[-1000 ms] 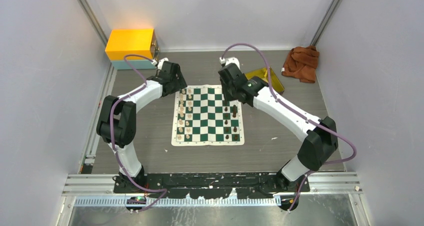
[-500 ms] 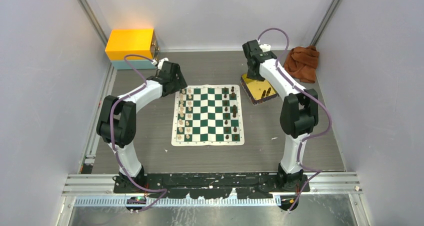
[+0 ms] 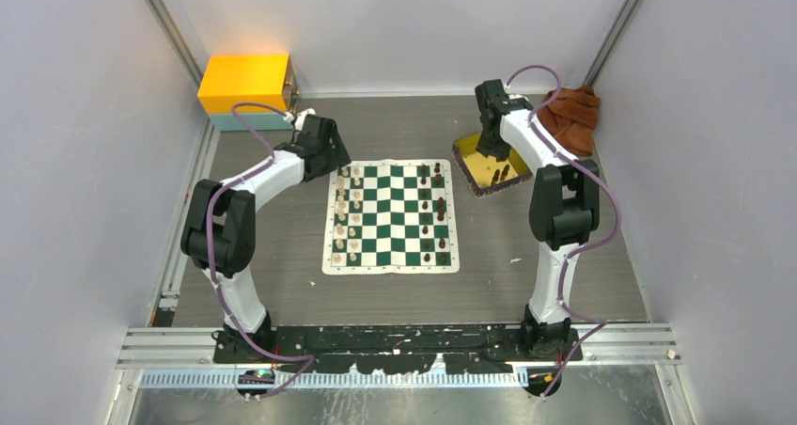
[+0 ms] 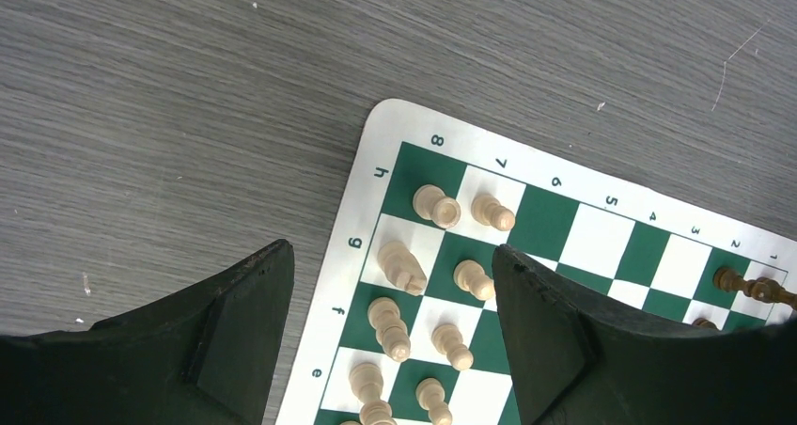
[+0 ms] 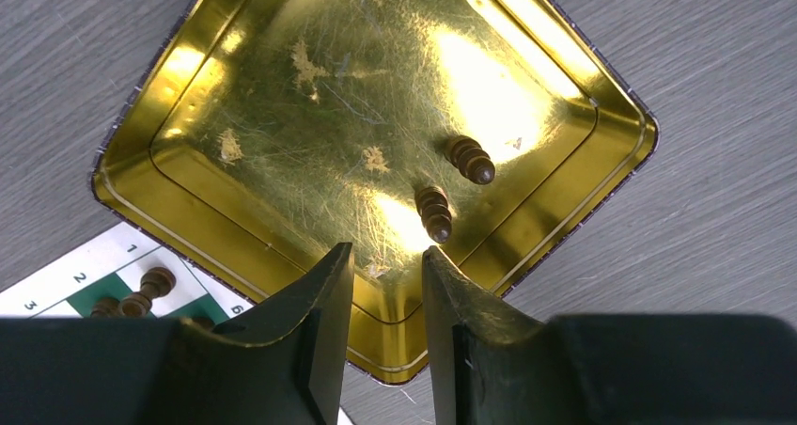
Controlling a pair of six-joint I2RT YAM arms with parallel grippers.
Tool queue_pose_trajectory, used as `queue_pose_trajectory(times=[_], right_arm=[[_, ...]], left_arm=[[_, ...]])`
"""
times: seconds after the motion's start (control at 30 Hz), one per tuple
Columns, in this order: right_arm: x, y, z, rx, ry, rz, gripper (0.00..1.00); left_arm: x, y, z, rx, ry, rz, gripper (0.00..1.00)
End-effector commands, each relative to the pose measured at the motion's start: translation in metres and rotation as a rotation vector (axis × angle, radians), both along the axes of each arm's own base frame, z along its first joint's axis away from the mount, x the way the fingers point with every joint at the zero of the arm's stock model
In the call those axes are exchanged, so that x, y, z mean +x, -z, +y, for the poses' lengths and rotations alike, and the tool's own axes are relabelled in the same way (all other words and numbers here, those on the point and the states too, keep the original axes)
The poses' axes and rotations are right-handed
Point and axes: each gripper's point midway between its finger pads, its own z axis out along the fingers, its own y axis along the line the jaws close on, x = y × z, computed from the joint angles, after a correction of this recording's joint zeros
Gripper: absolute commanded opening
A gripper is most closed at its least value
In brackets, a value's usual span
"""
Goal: Set up the chess pieces on the board
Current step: Pick up the chess piece from the storage box.
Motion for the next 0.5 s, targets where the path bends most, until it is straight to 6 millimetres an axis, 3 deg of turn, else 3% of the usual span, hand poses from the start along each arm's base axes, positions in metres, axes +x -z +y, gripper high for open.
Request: queue_pose_trajectory(times=[0.0,0.47], right_arm=[[0.001,0.004,-0.002,0.033,0.035,-0.017,0.39],[-0.005,0.023,-0.015,0.053,0.067,0.024,0.39]], left_arm=[[0.007,-0.030,0.001,-0.018,0.003,-0.070,0.77],[0.007,-0.028,0.002,-0.011,0.003,-0.065,0.77]])
